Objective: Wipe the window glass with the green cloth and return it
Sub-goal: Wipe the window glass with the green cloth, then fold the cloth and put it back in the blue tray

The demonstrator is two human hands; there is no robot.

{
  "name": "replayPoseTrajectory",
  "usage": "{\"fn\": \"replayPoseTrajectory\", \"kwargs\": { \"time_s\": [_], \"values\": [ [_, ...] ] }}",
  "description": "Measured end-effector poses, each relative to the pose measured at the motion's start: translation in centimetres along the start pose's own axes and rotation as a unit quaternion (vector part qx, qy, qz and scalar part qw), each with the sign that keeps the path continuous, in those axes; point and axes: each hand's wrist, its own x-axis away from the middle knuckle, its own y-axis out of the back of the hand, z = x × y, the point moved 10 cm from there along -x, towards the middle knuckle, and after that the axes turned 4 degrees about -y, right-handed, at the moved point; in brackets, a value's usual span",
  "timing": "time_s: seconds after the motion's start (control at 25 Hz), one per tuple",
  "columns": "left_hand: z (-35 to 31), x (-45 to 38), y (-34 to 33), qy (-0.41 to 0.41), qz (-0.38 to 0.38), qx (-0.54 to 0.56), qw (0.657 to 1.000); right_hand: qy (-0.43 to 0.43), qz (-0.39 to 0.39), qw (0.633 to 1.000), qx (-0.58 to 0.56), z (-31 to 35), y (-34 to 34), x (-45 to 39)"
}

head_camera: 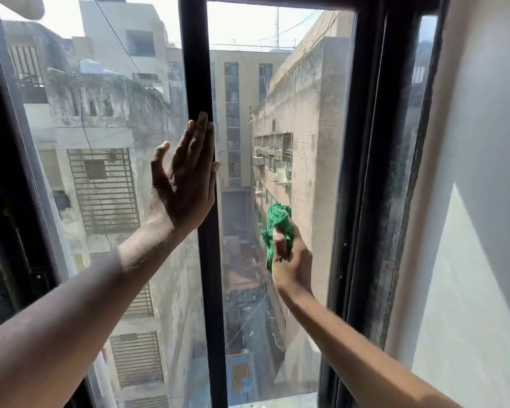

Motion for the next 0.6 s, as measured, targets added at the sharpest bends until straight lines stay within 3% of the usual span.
{"fn": "replayPoseTrajectory", "kwargs": {
  "time_s": [0.04, 0.12, 0.2, 0.24, 0.32, 0.4, 0.44, 0.52, 0.6],
  "values": [
    [0.1, -0.2, 0.3, -0.004, 0.004, 0.014, 1.0, -0.087, 0.019, 0.987, -0.137, 1.2, -0.4, -1.1],
    [-0.1, -0.2, 1.3, -0.005, 0.024, 0.079, 0.997, -0.24, 0.141, 0.886, -0.37, 4.1, -2.0, -2.6],
    [-0.2, 0.4, 2.3, 0.052, 0.049, 0.176, 0.982, -0.276, 0.233, 0.817, -0.45, 8.0, -1.8, -2.6],
    [-0.1, 0.9, 1.7, 0.108, 0.083, 0.253, 0.958, -0.276, 0.261, 0.802, -0.461, 9.4, -1.7, -2.4],
    [-0.3, 1.9, 0.1, 0.242, 0.16, 0.432, 0.854, -0.252, 0.305, 0.802, -0.448, 11.7, -1.8, -2.1],
    [-0.4, 2.8, 0.0, 0.32, 0.172, 0.542, 0.758, -0.233, 0.353, 0.783, -0.457, 13.6, -2.3, -0.8],
    [-0.1, 3.4, 1.0, 0.339, 0.159, 0.557, 0.742, -0.238, 0.368, 0.77, -0.465, 13.6, -2.6, 0.0],
    [1.2, 4.8, 3.6, 0.362, 0.123, 0.518, 0.765, -0.258, 0.392, 0.736, -0.488, 13.7, -3.3, 2.0],
    [2.5, 7.3, 5.9, 0.388, 0.094, 0.471, 0.787, -0.288, 0.392, 0.732, -0.477, 12.9, -4.5, 4.1]
  ]
}}
